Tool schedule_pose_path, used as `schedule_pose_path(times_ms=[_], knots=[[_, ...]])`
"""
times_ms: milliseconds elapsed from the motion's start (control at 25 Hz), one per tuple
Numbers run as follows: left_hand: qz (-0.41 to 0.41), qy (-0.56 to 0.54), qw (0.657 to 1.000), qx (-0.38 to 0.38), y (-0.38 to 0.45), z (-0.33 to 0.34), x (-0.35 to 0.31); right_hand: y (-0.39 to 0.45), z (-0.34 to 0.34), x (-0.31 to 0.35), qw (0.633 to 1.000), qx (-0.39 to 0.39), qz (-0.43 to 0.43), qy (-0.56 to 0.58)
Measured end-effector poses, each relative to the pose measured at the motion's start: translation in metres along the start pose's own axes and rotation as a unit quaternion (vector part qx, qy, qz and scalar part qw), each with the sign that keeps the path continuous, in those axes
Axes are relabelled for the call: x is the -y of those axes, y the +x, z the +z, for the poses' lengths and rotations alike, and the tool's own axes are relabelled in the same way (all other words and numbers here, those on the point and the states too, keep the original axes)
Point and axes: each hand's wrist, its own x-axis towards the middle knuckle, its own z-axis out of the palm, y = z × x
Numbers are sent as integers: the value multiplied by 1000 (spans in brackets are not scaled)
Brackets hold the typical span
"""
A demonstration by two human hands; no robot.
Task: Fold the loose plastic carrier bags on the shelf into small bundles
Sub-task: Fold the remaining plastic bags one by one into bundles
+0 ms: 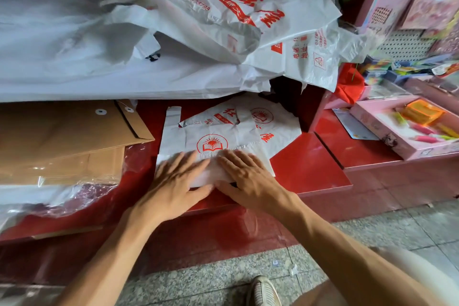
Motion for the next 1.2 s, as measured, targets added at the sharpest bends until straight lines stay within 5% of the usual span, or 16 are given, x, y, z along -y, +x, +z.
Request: schedule_pose_path(times_ms=[320,480,600,720,840,960,1200], knots=[[-104,-11,988,-115,-5,-19,4,0,-22,-31,998,-42,20,-52],[-164,-216,951,-147,-4,-18,21,2,-32,-35,984,-122,104,74],[-217,-392,875,-180,-5,-24,25,0,-49,-43,912,-171,195,318],[-232,-377,881,-167,-6,-18,29,-2,-56,-47,837,-155,241,467],[-246,-383,873,-176,-6,-15,30,0,-51,-52,819,-147,268,486],[-259,-365,874,-187,-7,-18,26,3,-51,-57,832,-137,296,450],[-205,-172,937,-225,-11,-18,20,2,-36,-54,938,-176,263,137]])
